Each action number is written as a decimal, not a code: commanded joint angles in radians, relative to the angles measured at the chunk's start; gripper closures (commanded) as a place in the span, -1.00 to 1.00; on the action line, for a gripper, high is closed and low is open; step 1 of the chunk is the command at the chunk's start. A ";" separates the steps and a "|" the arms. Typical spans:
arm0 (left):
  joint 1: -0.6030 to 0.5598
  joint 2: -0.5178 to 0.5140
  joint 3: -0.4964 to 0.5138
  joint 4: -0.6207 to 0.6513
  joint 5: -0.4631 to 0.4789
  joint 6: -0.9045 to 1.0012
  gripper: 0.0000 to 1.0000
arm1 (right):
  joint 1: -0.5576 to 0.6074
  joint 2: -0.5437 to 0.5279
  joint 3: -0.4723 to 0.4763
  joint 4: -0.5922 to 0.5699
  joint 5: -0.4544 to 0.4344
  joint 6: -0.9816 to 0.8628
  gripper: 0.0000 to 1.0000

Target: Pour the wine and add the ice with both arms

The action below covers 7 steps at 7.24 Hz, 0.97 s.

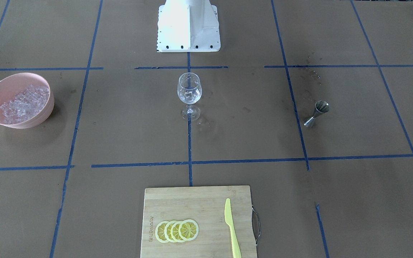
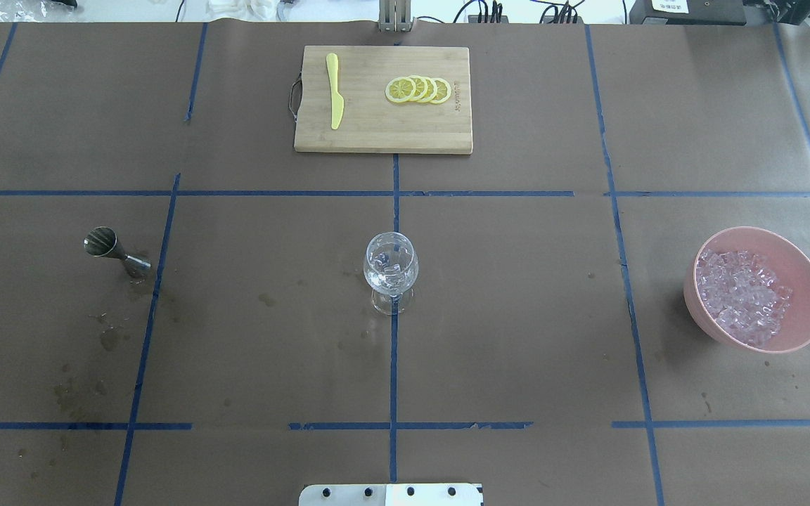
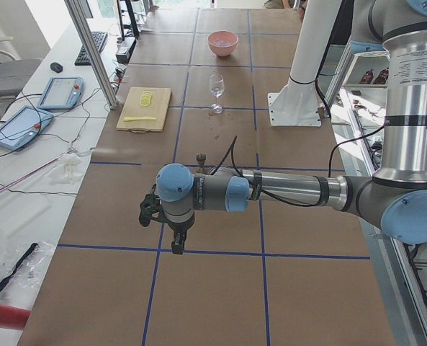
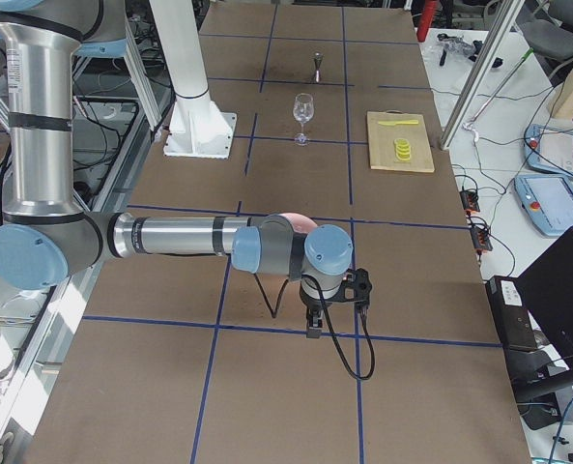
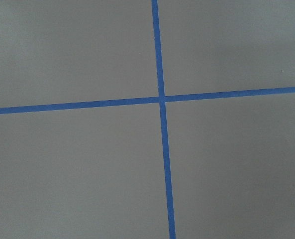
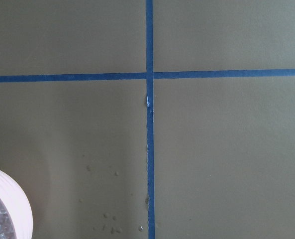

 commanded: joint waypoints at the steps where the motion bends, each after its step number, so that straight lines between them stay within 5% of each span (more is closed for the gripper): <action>1: 0.000 0.002 0.000 0.000 0.000 0.000 -1.00 | 0.000 0.006 0.002 0.000 0.000 0.064 -1.00; 7: 0.000 0.000 0.000 -0.002 0.000 0.000 -1.00 | 0.000 0.007 0.007 0.003 -0.003 0.072 -1.00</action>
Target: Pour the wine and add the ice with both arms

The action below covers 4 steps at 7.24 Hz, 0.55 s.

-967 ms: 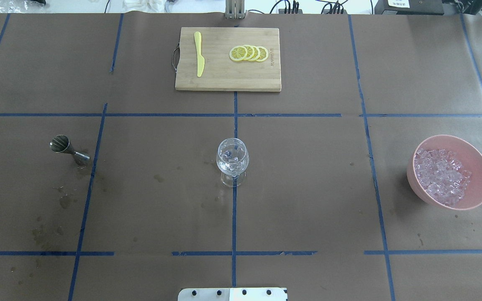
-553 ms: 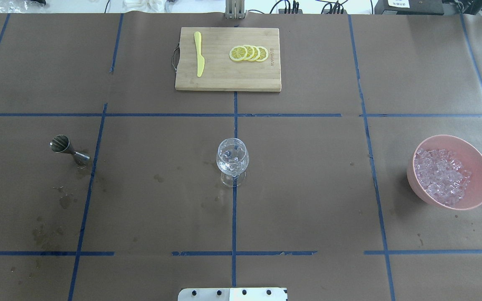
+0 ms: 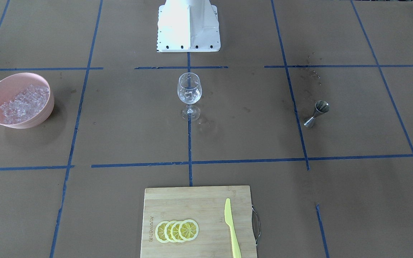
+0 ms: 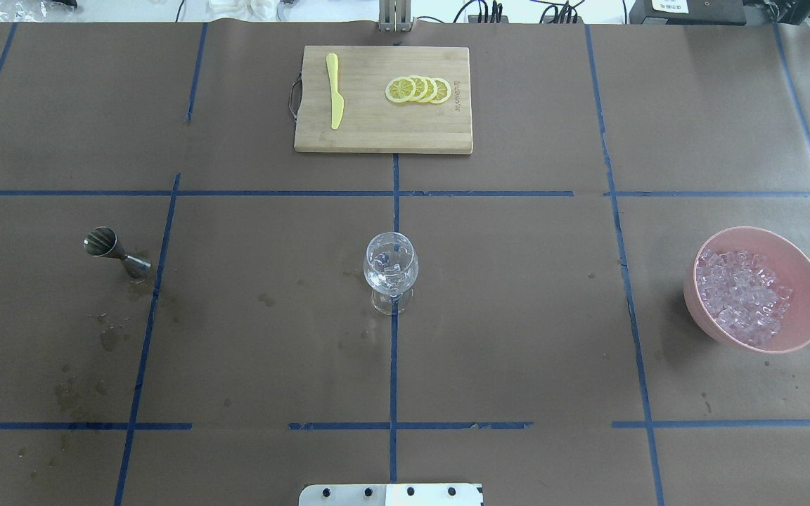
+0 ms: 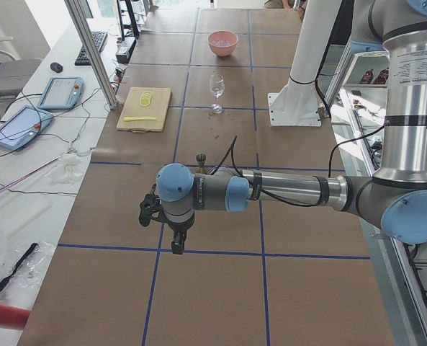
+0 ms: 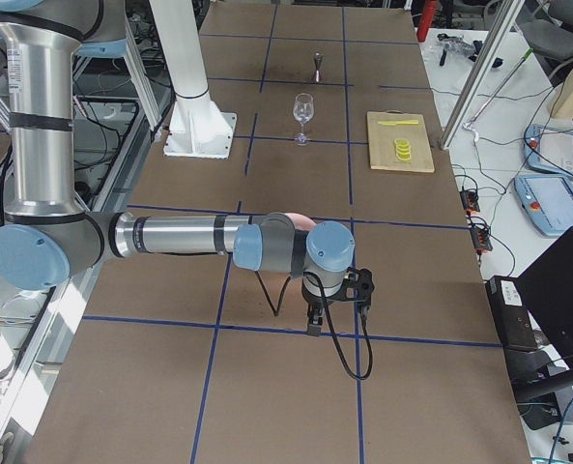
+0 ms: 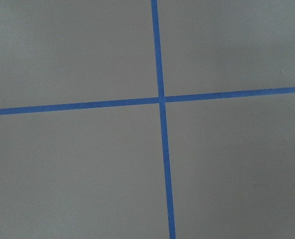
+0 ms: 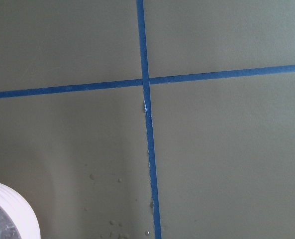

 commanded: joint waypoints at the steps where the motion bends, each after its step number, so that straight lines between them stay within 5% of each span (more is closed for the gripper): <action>1: -0.002 0.000 0.000 -0.002 -0.002 0.000 -1.00 | 0.000 0.000 0.001 0.002 -0.004 -0.008 -1.00; 4: 0.000 0.000 0.003 -0.003 -0.002 0.000 -1.00 | 0.000 -0.018 -0.014 0.107 -0.009 -0.016 -1.00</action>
